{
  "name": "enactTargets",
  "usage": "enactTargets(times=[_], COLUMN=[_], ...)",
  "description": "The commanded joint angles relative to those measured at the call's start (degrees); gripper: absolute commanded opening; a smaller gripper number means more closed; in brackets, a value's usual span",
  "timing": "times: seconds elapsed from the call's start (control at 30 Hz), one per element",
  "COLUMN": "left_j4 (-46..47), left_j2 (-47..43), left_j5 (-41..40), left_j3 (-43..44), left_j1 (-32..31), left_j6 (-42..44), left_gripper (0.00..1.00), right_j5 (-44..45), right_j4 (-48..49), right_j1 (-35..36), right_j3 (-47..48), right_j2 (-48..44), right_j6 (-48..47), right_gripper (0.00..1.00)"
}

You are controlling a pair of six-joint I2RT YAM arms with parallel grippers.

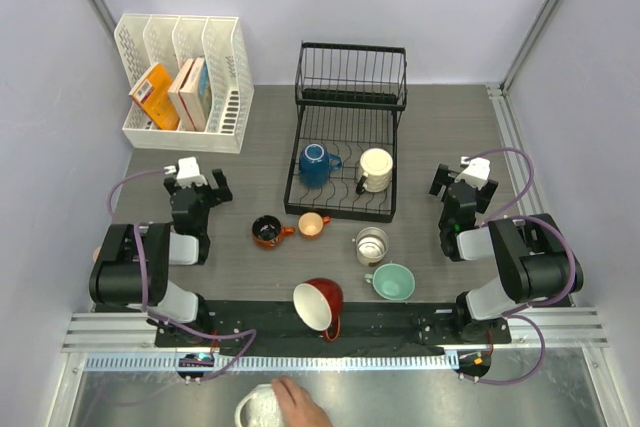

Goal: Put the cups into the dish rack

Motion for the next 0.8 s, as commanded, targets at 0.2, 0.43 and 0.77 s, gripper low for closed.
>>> enactTargets(times=[0.2,0.43,0.77], left_j4=[-1.9,-2.9,-6.6], left_j2=[-0.2,-0.2,-1.4], left_j5=[1.8,3.3,5.6], left_j3=[2.8,3.2,4.5], left_j1=[0.3,0.2,0.8], left_j6=[1.2,1.8,1.8], left_gripper=[0.99,0.99,0.99], right_j5=[0.6,0.6,0.6], right_j4=[2.5,2.5,2.5], right_j1=[-0.2,-0.2,-0.2], right_j3=[1.5,1.5,1.5], right_j2=[-0.3,-0.3,-0.3], right_j6=[1.3,1.2,1.2], right_gripper=[1.00,1.00,1.00])
